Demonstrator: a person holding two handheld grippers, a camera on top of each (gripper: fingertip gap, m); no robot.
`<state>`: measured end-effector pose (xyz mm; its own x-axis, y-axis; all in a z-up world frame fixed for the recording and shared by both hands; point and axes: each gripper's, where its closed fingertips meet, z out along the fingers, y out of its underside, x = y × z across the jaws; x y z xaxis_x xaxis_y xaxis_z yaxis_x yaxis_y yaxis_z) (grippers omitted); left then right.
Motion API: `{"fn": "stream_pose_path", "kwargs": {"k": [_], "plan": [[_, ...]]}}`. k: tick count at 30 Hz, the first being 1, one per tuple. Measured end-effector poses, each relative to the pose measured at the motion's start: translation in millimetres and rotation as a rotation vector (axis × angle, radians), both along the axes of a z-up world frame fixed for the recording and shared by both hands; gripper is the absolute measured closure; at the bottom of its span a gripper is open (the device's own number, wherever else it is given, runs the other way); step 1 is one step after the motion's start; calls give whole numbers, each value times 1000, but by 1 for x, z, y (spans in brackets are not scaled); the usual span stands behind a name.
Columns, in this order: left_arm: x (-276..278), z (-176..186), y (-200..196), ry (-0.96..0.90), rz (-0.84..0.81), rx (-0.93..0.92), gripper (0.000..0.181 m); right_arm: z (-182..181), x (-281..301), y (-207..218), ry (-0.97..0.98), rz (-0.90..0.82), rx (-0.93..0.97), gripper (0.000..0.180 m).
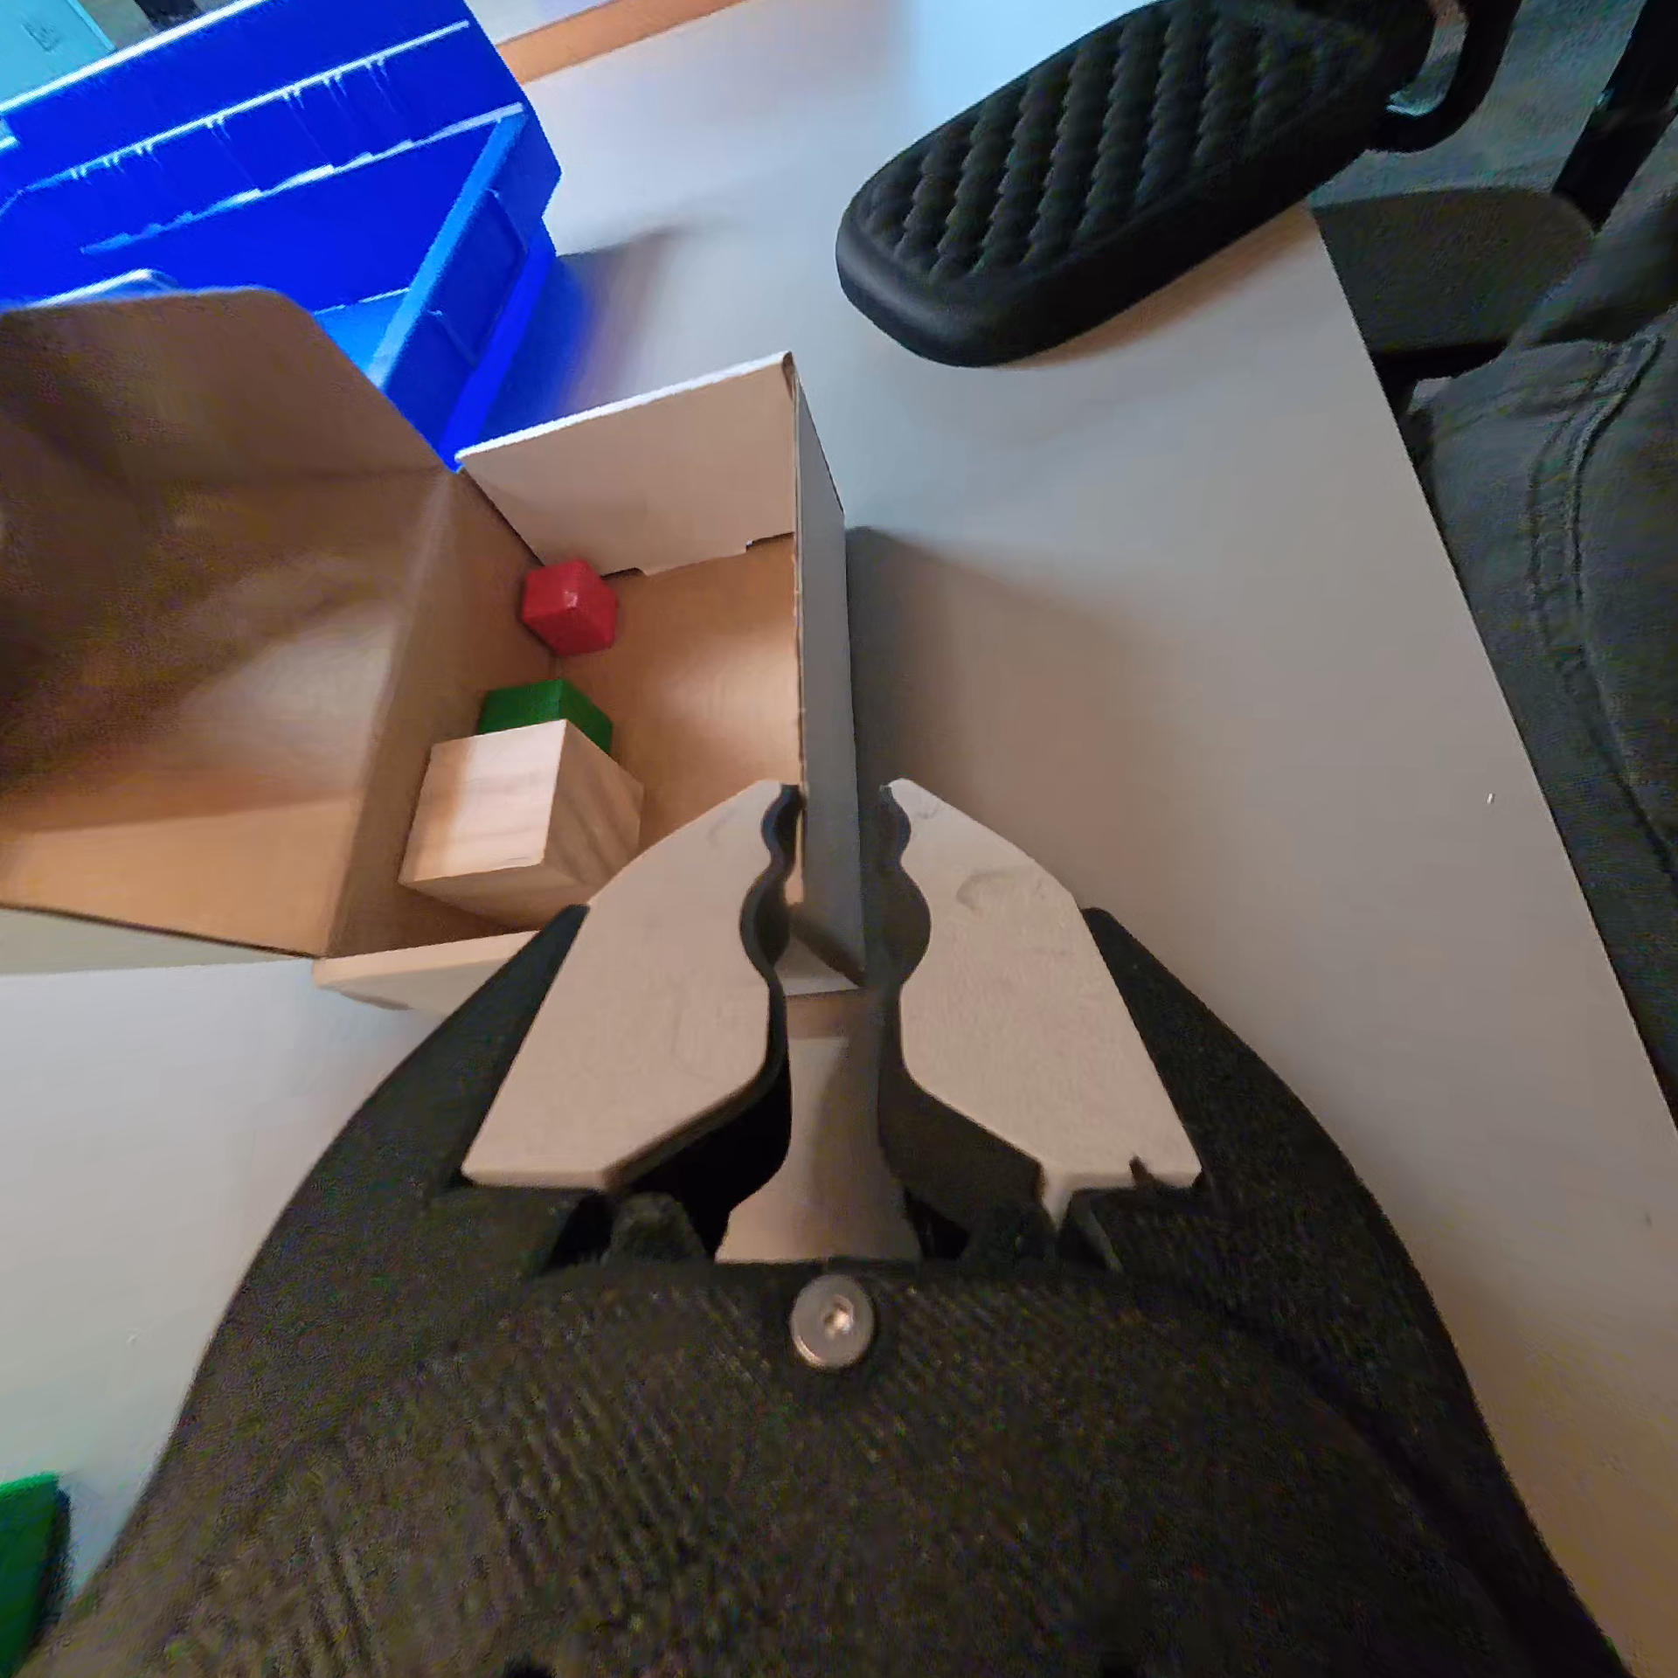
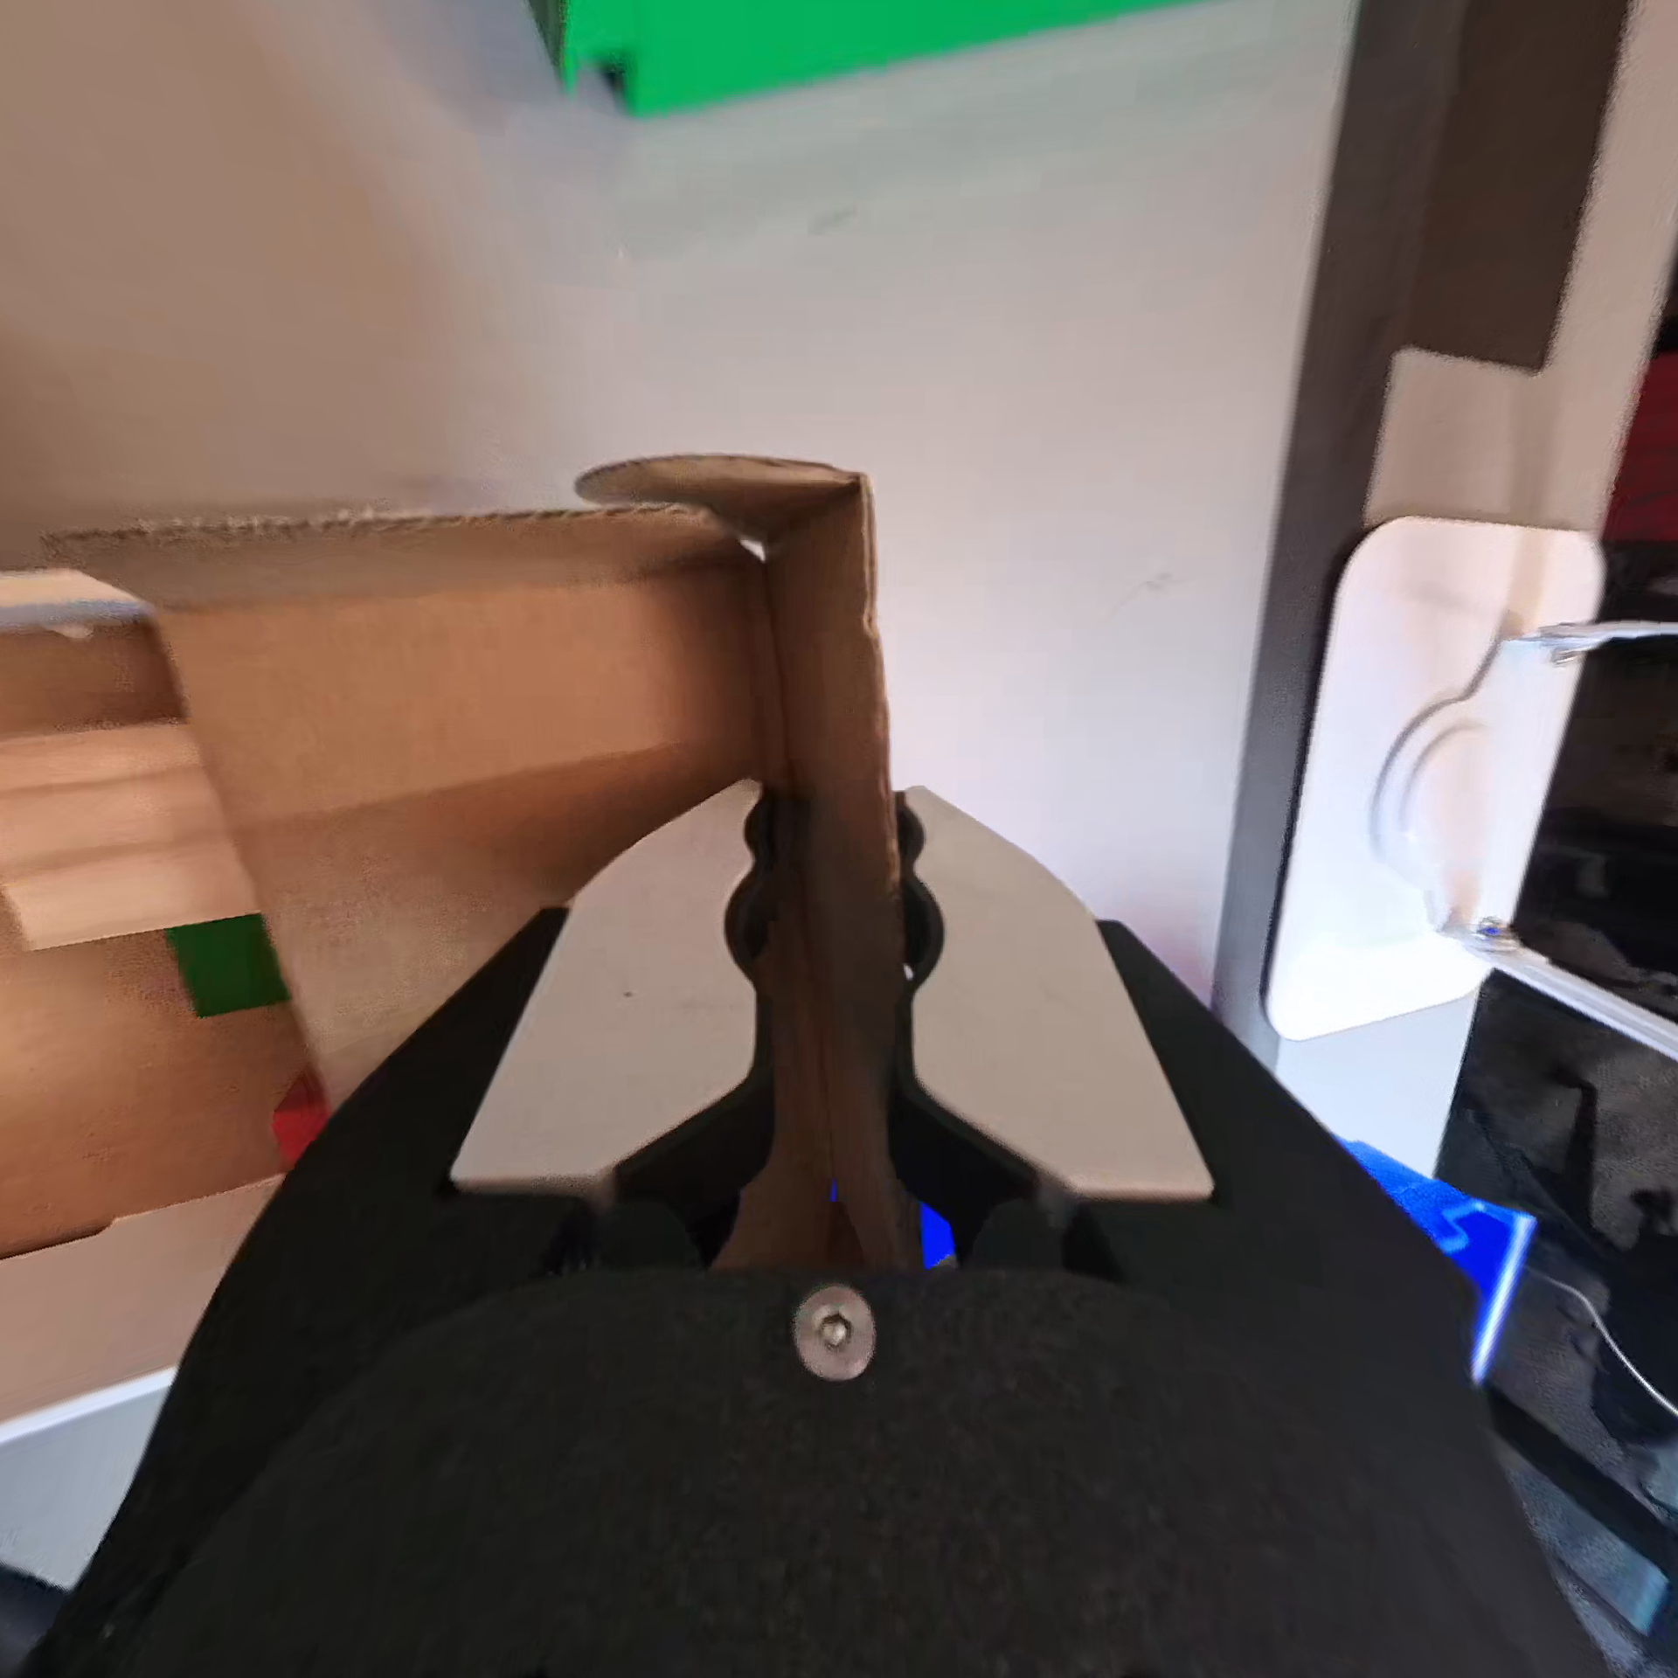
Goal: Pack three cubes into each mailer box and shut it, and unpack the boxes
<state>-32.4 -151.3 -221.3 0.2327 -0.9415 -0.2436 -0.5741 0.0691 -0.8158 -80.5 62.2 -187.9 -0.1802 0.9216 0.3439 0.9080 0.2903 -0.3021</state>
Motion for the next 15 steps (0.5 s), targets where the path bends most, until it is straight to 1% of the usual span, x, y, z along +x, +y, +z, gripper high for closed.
{"fn": "stream_pose_path", "kwargs": {"k": [3,6,8,9,11,13,15], "plan": [[-2,1,4,-11,17,-2,159,53,-5,-15,194,14,-6,137],[-5,7,7,-29,25,9,157,112,0,-41,394,45,25,135],[-12,10,13,-20,48,33,153,134,9,-68,472,84,10,138],[-16,11,15,-20,54,30,152,135,16,-83,474,107,-17,139],[-20,11,15,-15,52,10,151,114,28,-114,400,150,-85,140],[-21,8,12,3,40,-7,151,74,38,-134,279,172,-119,139],[-21,4,11,17,36,-13,150,30,43,-145,163,158,-156,138]]}}
